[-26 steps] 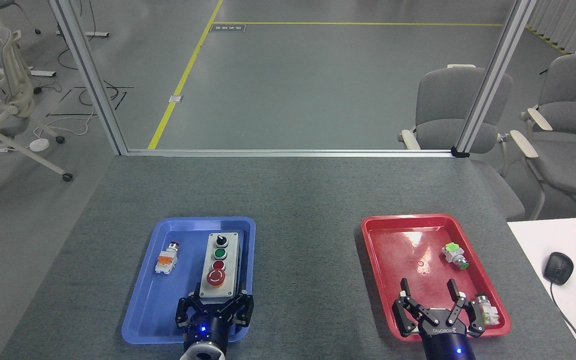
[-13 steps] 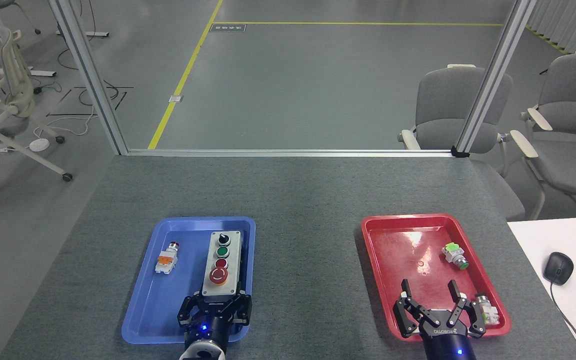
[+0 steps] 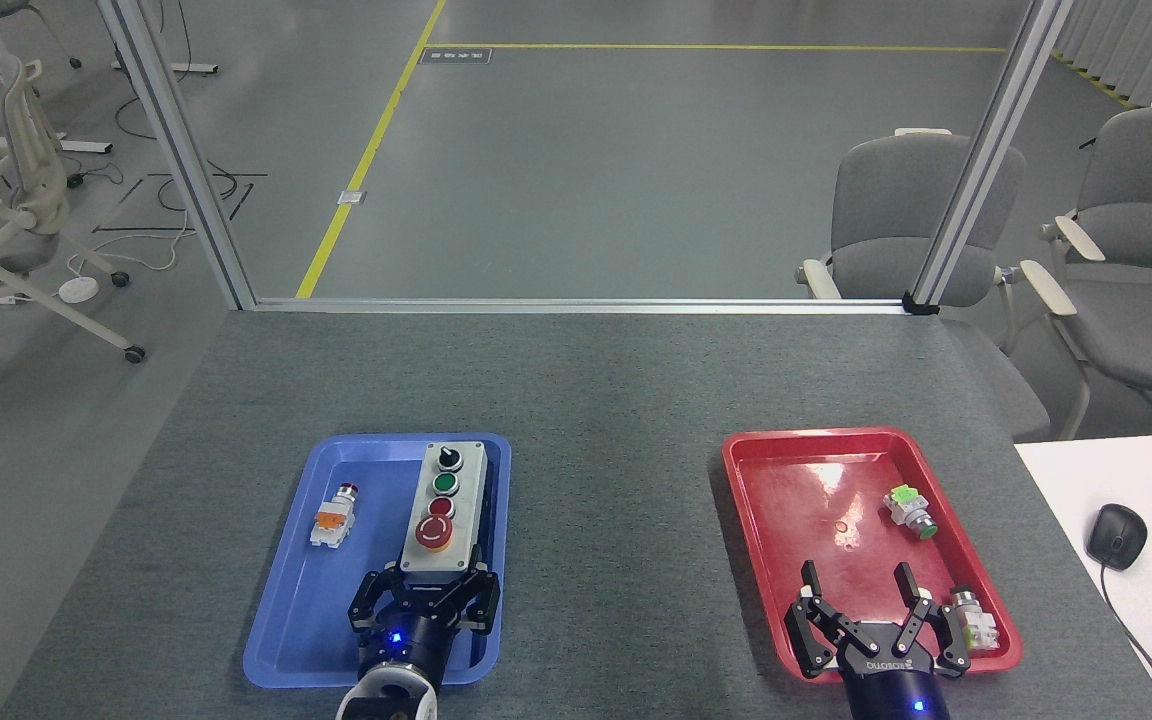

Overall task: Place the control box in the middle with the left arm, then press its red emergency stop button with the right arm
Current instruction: 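Drag the control box out of the blue tray toward the table middle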

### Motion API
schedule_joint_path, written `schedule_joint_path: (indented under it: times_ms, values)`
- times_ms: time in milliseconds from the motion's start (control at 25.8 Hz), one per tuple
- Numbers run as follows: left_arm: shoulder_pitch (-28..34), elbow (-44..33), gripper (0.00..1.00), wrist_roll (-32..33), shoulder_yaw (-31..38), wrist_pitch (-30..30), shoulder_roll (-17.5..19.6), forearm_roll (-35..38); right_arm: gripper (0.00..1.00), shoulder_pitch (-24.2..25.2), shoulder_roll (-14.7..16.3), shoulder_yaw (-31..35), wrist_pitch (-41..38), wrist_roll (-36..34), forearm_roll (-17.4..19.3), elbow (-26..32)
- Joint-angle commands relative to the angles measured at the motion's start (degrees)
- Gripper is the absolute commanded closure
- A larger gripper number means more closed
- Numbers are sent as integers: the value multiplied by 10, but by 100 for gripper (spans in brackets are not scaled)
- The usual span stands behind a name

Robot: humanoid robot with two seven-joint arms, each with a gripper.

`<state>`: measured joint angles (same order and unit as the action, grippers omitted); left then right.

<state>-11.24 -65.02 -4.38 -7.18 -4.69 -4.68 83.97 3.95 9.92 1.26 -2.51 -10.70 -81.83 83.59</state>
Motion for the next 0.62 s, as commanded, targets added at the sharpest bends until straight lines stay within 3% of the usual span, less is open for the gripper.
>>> schedule_joint_path:
  times_ms: [0,116,387,580]
  values:
    - [18,-56,100,0,-1,5,12,-3,2,0,0,1,-2,2,0,0]
    - [27,-79,100,0,-8,4,7,5,2,-1,-1,1,-3,2,0,1]
    - [4,-73,100,4,-119,-6,-10,8,2,-1,-1,1,-2,1,0,2]
    - [-20,-27,100,16,-195,-22,-30,27,2,-1,2,1,-2,1,0,2]
